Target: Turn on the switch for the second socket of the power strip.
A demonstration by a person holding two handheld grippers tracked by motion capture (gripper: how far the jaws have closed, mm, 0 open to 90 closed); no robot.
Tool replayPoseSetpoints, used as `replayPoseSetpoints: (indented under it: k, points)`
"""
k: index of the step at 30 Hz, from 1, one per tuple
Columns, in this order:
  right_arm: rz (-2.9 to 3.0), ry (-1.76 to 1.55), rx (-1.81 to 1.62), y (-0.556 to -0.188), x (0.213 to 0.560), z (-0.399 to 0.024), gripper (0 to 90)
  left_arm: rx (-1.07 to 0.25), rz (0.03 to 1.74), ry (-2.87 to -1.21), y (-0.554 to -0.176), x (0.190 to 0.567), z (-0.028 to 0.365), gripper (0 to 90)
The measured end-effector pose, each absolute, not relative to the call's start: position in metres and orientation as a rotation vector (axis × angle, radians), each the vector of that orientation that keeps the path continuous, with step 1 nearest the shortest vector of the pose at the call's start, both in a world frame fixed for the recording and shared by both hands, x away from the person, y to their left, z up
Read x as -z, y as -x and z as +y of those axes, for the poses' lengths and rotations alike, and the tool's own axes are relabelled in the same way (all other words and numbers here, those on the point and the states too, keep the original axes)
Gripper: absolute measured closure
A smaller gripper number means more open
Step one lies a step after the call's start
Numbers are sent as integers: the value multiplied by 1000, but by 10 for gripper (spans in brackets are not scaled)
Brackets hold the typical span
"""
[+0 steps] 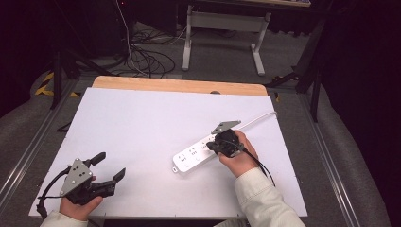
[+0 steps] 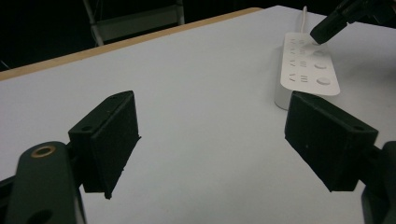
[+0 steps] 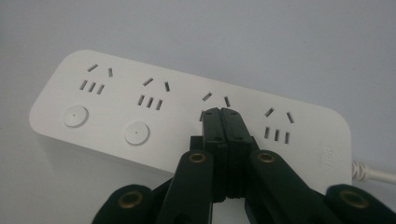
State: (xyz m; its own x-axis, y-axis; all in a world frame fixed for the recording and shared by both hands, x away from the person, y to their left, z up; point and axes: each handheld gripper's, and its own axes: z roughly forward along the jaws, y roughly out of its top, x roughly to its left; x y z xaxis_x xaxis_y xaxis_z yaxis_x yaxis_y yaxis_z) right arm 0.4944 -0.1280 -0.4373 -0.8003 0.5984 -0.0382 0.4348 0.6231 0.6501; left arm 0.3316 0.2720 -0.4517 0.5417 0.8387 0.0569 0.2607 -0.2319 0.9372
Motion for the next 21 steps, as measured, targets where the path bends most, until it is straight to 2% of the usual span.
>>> replayPoseSetpoints:
  k: [21]
  points:
    - [2610,-804,-891,-490,445,-120,900,-722,915,-1768,-331,452,271,182]
